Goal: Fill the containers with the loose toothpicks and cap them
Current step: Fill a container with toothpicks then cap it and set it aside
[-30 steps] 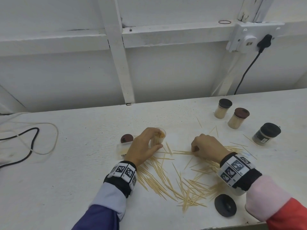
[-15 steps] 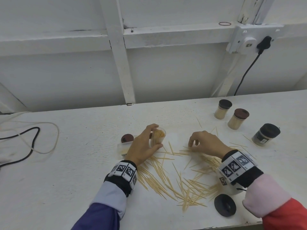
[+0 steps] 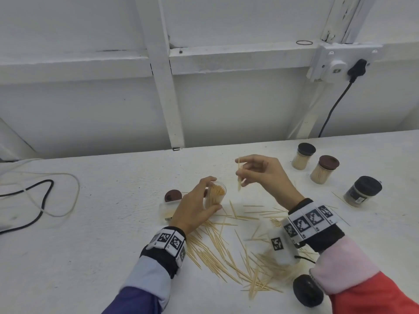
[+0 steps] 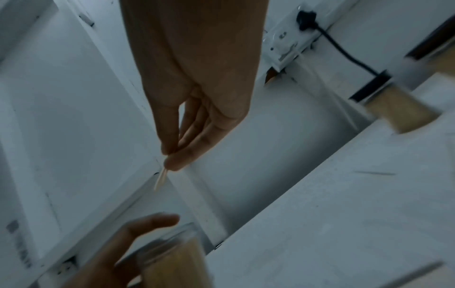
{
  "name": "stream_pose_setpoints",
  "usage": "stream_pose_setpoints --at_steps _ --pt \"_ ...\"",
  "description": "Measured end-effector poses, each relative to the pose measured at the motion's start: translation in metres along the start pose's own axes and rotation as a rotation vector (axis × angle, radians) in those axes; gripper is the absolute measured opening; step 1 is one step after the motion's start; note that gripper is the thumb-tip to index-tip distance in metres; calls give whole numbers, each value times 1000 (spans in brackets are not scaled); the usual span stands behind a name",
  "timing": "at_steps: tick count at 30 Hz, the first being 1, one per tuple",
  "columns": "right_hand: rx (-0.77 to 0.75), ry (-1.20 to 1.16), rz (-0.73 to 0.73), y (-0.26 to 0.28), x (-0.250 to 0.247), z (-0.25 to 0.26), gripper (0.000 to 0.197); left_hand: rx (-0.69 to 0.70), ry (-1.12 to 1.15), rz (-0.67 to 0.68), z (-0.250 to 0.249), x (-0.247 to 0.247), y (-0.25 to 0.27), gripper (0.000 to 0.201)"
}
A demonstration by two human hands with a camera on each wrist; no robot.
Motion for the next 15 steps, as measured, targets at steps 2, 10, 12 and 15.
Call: stream_pose_setpoints --at_steps 2,10,12,15 --pt "-48 -50 -33 -5 10 3 24 5 -7 2 -1 0 0 73" --pt "-153 236 -109 -14 44 -18 9 -10 1 -1 -2 -1 0 83" --pt "-147 362 -88 -15 47 -26 8 -9 9 -3 -2 -1 0 85" --pt "-104 437 -46 -14 50 -34 8 -14 19 -5 -2 -1 0 86"
Point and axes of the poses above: each hand's wrist, its own y-axis away from the middle knuckle, its own x-axis out of the palm, z = x × y, the point moved 1 cm from there along -y, towards the middle knuckle, and after that the axes turned 11 degrees about x, right-handed, at the moved point
